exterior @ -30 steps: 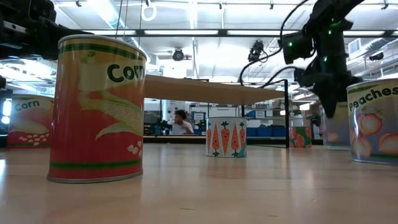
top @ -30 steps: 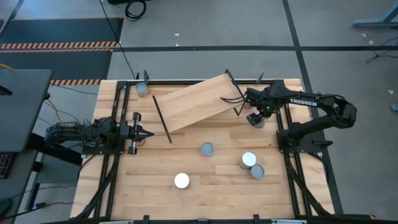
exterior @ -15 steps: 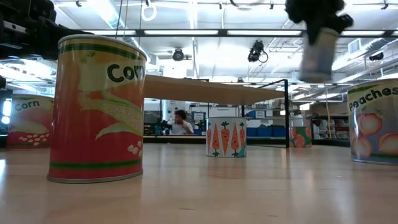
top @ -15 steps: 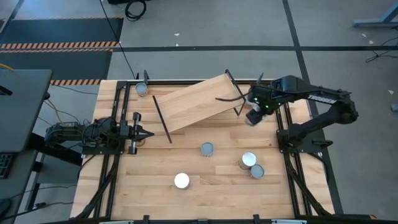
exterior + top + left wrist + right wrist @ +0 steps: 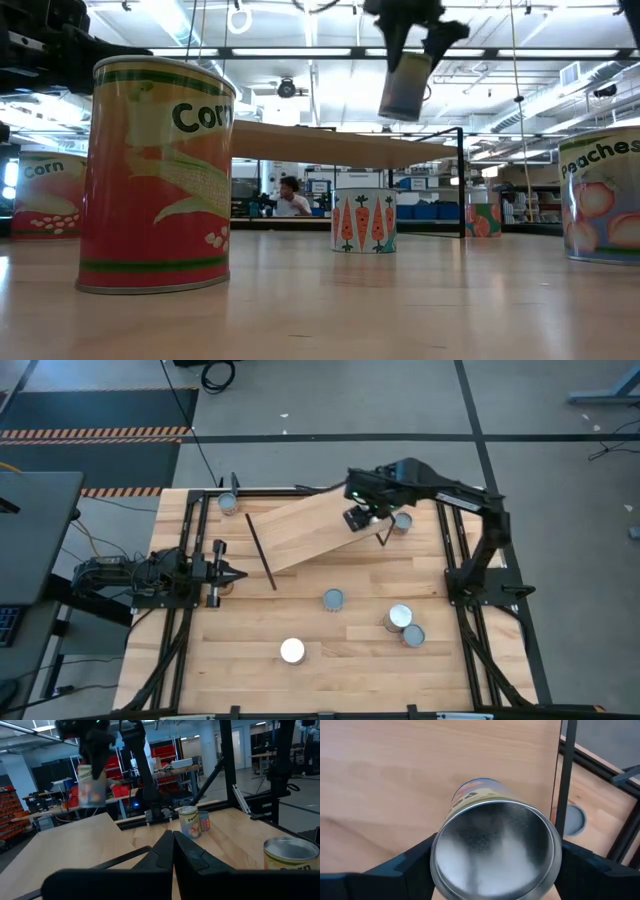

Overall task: Pick and place cans onto a shelf
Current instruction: Put the top canned peaches on the shelf

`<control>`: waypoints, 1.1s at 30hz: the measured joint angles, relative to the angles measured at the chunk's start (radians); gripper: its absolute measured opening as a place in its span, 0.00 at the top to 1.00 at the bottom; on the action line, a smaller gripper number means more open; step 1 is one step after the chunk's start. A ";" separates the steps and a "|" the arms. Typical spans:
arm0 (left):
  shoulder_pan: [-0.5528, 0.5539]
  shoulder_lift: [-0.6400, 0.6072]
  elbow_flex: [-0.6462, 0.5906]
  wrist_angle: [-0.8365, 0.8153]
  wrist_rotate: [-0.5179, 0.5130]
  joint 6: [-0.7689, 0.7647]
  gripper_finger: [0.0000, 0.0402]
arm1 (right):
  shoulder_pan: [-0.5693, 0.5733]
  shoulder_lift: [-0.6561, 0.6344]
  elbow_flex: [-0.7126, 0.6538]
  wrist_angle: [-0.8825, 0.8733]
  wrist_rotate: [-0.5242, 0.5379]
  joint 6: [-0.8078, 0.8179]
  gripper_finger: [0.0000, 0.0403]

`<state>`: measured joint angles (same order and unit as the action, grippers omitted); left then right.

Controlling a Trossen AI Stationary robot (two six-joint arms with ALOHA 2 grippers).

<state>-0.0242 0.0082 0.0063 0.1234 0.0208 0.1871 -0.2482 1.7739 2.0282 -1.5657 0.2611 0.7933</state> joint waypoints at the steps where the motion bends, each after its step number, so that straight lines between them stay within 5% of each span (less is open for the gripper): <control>1: 0.000 0.000 0.000 0.000 -0.001 0.000 0.97 | -0.012 0.014 0.005 0.002 0.000 -0.002 0.21; 8: -0.002 0.000 0.000 0.044 0.001 -0.009 0.97 | -0.100 0.068 0.007 0.038 0.011 -0.036 0.18; 20: -0.002 -0.001 0.000 0.357 -0.001 -0.623 0.97 | -0.195 0.085 -0.001 0.138 -0.024 -0.074 0.13; 33: -0.001 0.049 0.112 0.393 -0.104 -0.517 0.97 | -0.204 -0.025 -0.002 0.092 -0.003 -0.192 0.09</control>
<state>-0.0254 0.0572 0.1179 0.5161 -0.0835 -0.3295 -0.4524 1.7486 2.0262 -1.4736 0.2577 0.6010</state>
